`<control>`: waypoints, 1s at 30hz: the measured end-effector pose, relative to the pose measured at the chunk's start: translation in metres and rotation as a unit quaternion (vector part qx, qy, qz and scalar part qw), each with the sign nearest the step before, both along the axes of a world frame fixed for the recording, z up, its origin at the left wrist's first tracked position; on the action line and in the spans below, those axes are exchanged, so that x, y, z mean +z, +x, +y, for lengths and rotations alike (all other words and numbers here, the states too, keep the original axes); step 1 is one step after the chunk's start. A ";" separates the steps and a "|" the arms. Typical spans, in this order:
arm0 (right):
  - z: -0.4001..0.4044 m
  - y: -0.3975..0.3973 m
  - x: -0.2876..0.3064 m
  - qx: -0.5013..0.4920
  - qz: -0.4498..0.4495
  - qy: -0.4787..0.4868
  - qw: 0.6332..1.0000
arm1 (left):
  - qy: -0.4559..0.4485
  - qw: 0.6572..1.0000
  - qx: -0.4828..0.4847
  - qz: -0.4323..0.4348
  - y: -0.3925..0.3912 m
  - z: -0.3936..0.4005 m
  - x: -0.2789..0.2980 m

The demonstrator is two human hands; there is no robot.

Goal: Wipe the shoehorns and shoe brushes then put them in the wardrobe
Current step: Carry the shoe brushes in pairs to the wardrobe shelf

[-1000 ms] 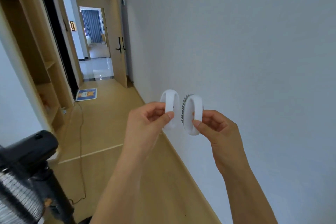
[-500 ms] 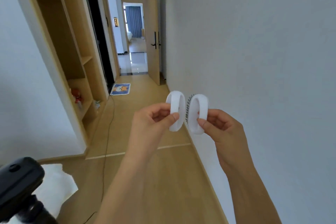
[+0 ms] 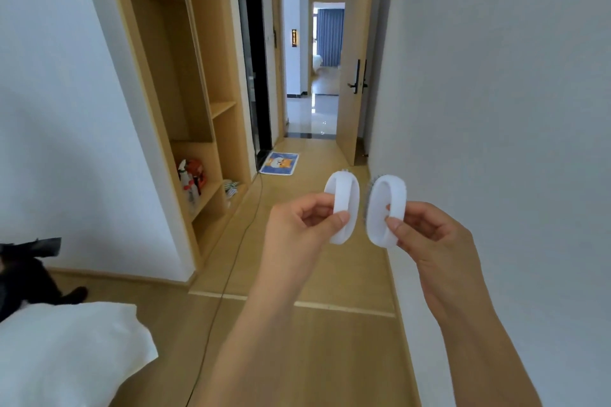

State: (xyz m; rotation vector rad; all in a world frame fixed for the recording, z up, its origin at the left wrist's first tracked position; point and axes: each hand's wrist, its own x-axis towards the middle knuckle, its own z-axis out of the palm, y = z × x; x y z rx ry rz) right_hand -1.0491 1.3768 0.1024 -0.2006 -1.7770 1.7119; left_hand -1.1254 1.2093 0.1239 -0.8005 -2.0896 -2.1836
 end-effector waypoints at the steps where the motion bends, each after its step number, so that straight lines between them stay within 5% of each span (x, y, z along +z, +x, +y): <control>1: 0.008 -0.015 -0.002 0.000 -0.002 0.000 1.000 | 0.000 1.000 0.002 -0.004 -0.015 0.009 -0.003; 30: 0.227 -0.580 -0.024 0.057 -0.006 -0.049 0.997 | -0.005 0.998 0.059 -0.013 -0.562 0.228 -0.022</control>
